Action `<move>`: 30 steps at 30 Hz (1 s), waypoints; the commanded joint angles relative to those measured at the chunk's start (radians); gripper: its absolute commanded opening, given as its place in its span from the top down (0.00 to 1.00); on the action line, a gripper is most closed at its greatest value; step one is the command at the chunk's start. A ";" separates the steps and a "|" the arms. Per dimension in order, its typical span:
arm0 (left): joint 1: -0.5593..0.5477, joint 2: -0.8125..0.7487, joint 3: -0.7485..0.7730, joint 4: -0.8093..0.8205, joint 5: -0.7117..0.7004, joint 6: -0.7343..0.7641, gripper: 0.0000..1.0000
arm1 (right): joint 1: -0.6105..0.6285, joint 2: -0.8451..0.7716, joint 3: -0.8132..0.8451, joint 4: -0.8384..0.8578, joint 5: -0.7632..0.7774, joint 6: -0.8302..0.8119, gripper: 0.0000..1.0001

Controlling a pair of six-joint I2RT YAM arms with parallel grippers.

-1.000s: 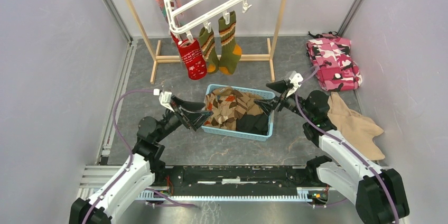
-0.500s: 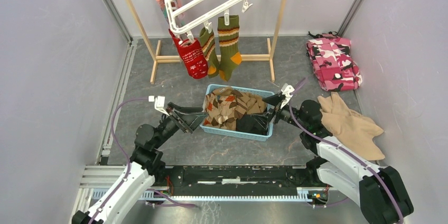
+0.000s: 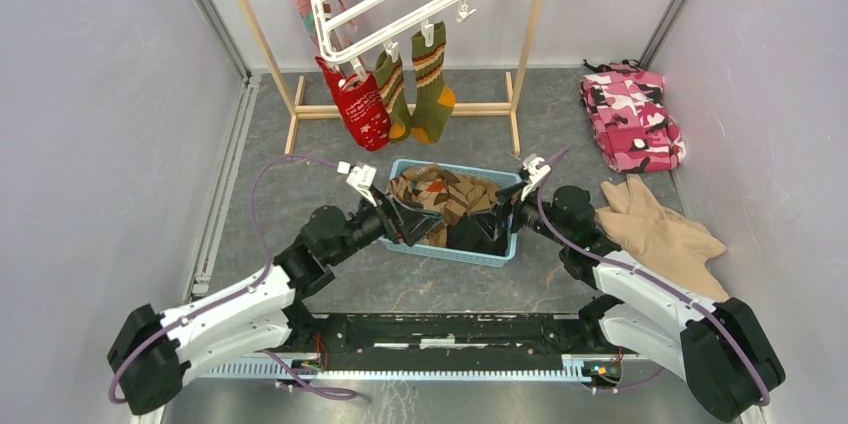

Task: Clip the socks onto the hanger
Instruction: Pick up the sock from the bin.

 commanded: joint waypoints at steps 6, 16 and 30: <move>-0.067 0.146 -0.025 0.218 -0.201 0.183 0.11 | 0.003 0.034 0.064 0.010 0.067 0.061 0.17; -0.062 0.184 -0.001 0.253 -0.216 0.317 0.11 | 0.079 0.286 0.223 -0.026 0.084 0.049 0.41; -0.057 0.086 -0.055 0.244 -0.307 0.359 0.04 | 0.136 0.525 0.339 -0.147 0.278 -0.082 0.39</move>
